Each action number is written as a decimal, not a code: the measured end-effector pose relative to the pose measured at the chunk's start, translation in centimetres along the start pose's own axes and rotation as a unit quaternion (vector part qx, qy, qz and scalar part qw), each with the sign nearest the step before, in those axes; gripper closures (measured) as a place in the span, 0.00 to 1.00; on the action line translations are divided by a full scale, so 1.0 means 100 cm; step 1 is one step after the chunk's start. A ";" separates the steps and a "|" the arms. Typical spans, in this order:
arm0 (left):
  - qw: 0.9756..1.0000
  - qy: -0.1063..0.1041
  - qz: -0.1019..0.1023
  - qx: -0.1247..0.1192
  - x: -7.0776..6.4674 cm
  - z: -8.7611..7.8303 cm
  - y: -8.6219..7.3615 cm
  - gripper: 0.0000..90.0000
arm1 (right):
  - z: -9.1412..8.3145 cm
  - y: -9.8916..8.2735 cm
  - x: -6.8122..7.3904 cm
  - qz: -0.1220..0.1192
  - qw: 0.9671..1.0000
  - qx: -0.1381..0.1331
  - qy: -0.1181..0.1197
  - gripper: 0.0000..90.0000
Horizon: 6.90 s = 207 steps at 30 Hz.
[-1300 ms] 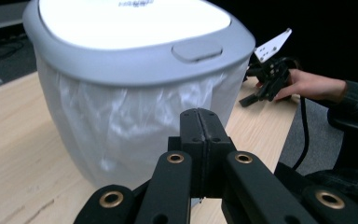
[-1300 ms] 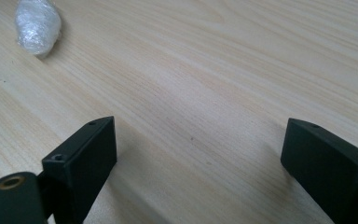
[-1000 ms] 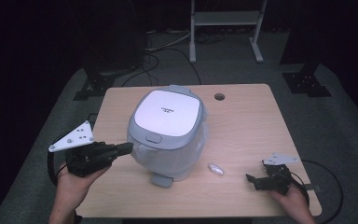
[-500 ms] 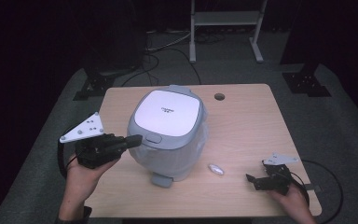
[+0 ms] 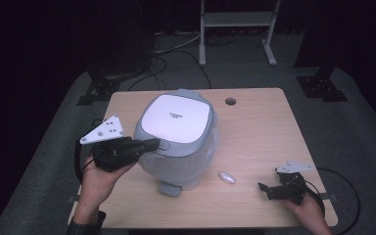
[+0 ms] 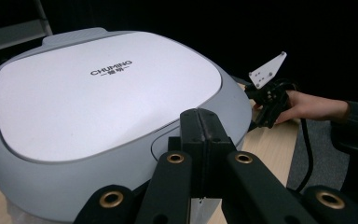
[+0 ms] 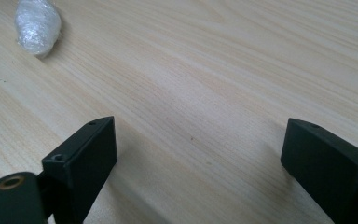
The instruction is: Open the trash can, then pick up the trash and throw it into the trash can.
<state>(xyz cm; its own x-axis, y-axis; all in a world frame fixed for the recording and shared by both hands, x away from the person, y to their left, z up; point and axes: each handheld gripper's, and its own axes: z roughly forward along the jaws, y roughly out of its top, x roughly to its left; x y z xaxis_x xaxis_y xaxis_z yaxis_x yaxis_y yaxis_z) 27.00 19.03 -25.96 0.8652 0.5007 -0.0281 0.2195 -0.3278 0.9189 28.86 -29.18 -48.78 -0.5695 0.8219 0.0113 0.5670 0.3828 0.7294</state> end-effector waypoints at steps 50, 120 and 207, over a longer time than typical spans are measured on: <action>0.998 0.056 -0.030 0.005 0.011 -0.051 -0.030 0.77 | 0.000 0.000 0.000 0.000 1.000 0.000 0.000 0.10; 0.975 0.160 -0.053 0.144 0.038 0.011 -0.197 0.01 | 0.000 -0.001 0.000 0.000 1.000 -0.001 0.000 0.10; 0.973 0.127 -0.060 0.181 0.046 0.030 -0.230 0.00 | 0.013 0.070 0.057 -0.045 0.993 -0.023 0.104 0.14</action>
<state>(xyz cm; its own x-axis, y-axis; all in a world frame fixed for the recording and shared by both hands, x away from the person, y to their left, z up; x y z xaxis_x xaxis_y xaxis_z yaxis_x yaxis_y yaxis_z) 27.24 26.49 -48.37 0.6941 0.7198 0.0131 0.4974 -0.4926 0.7141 30.37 -21.30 -44.52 -0.7304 0.6781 0.0819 0.4826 0.4276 0.7644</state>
